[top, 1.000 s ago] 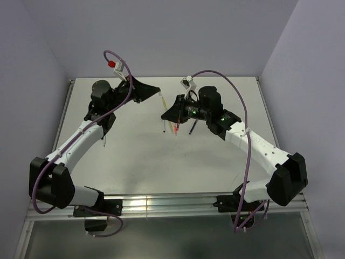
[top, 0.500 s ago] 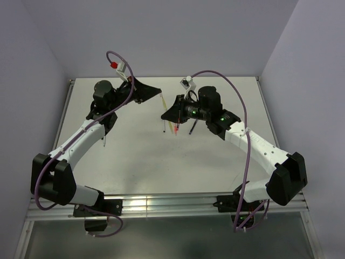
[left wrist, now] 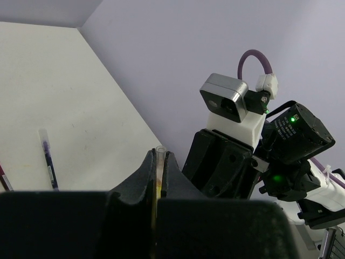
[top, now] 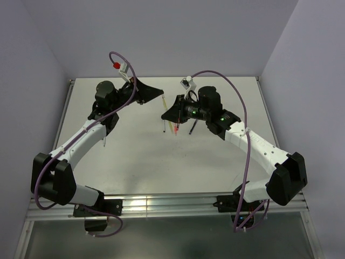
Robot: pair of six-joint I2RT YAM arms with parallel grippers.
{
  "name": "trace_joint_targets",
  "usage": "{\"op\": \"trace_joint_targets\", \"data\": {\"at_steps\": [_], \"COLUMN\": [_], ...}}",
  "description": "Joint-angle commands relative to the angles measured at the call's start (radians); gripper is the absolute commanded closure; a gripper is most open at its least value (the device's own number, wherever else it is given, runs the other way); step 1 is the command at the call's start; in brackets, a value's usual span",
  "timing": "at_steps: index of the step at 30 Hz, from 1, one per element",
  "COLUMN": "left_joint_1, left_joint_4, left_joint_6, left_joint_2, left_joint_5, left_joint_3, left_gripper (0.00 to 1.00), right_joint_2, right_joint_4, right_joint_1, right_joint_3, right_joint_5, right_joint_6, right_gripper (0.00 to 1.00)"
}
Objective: Insert the pens into the pen caps
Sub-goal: Insert the pen cap onto the pen.
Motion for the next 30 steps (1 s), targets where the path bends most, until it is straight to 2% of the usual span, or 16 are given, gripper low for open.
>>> {"op": "trace_joint_targets", "data": {"at_steps": [1,16,20,30], "left_joint_1": [-0.016,-0.107,-0.154,-0.176], "left_joint_4": [0.047,-0.045,-0.112,-0.135], "left_joint_6": [0.000,0.086,0.126,0.109], "left_joint_2": [0.008,-0.036,-0.062,-0.117], "left_joint_5": [0.029,0.014,-0.027,-0.075], "left_joint_3": [0.005,0.016,0.031,-0.001], "left_gripper": [1.00,1.00,1.00,1.00], "right_joint_2": [-0.008,-0.109,-0.146,-0.190], "right_joint_4": [0.041,0.143,0.174,0.237], "right_joint_1": [0.000,-0.018,-0.020,-0.021], "right_joint_3": [0.050,-0.046,-0.085,-0.141], "right_joint_5": [0.028,0.181,0.241,0.307], "right_joint_6": [-0.001,0.007,-0.004,-0.005], "right_gripper": [1.00,1.00,1.00,1.00]}}
